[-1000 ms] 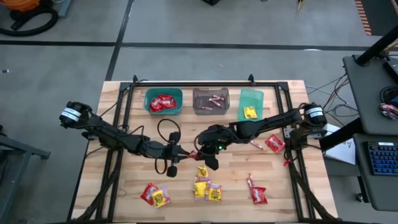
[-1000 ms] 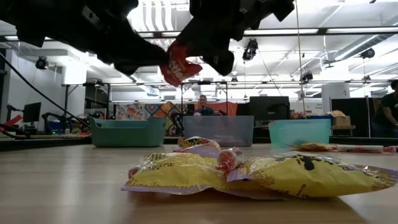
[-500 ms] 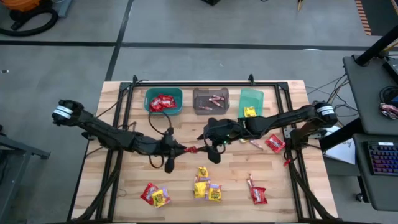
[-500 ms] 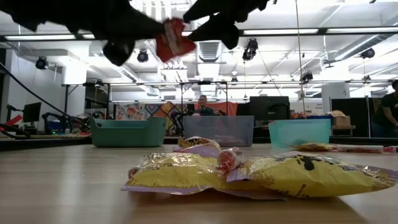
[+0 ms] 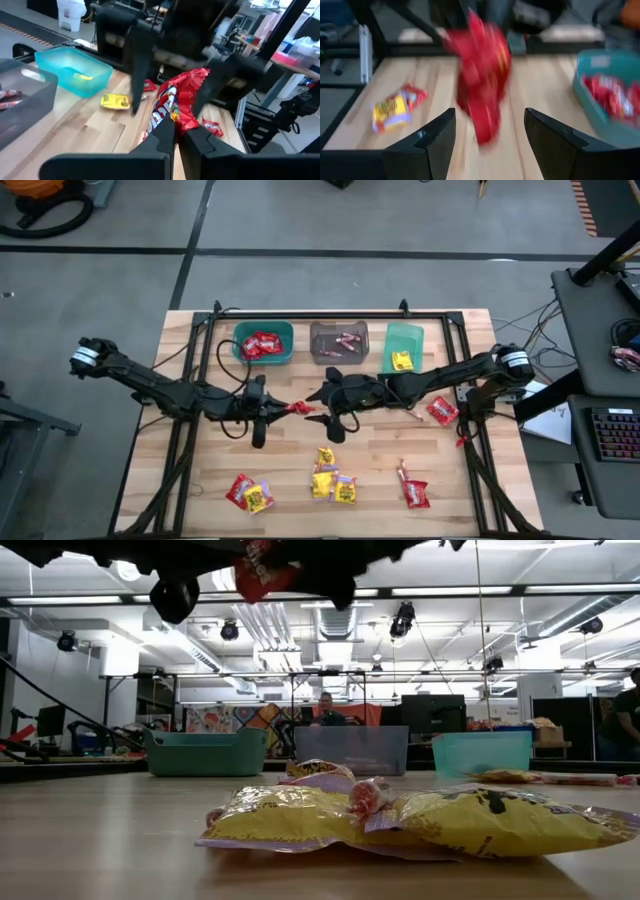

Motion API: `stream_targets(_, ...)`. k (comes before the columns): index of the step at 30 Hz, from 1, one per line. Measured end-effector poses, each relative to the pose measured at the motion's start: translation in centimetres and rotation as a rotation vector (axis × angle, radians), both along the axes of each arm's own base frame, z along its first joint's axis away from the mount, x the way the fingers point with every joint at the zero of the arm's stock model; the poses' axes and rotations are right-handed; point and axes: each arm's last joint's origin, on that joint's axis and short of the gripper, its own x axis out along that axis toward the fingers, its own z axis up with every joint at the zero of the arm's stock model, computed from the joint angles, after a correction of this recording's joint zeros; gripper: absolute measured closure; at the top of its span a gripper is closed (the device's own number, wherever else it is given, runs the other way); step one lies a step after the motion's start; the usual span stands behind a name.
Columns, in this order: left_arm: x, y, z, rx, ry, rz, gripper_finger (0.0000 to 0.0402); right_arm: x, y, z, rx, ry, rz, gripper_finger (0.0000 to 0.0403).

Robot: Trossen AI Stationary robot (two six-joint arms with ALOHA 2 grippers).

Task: Sort candy
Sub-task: Put the red candy into the green bin

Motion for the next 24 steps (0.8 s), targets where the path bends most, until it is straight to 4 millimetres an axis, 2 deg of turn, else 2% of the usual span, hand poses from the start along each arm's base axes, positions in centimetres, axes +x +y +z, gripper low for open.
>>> stream_targets(3, 0.0, 0.0, 0.2, -0.011, -0.020, 0.005, 0.0401, 0.5, 0.1, 0.2, -0.018, -0.061, 0.010, 0.0198)
stream_targets(5, -0.3, 0.1, 0.5, -0.019, -0.033, 0.005, 0.0401, 0.6, 0.1, 0.1, -0.028, -0.066, 0.012, 0.0224)
stream_targets(12, -1.0, 0.4, 1.3, -0.033, -0.055, 0.013, 0.0401, 0.7, 0.0, 0.2, -0.053, -0.087, -0.021, 0.0373)
stream_targets(24, -2.1, 0.8, 2.0, 0.079, -0.050, -0.005, 0.0401, 0.7, -0.1, 0.4, 0.048, -0.100, -0.056, 0.0380)
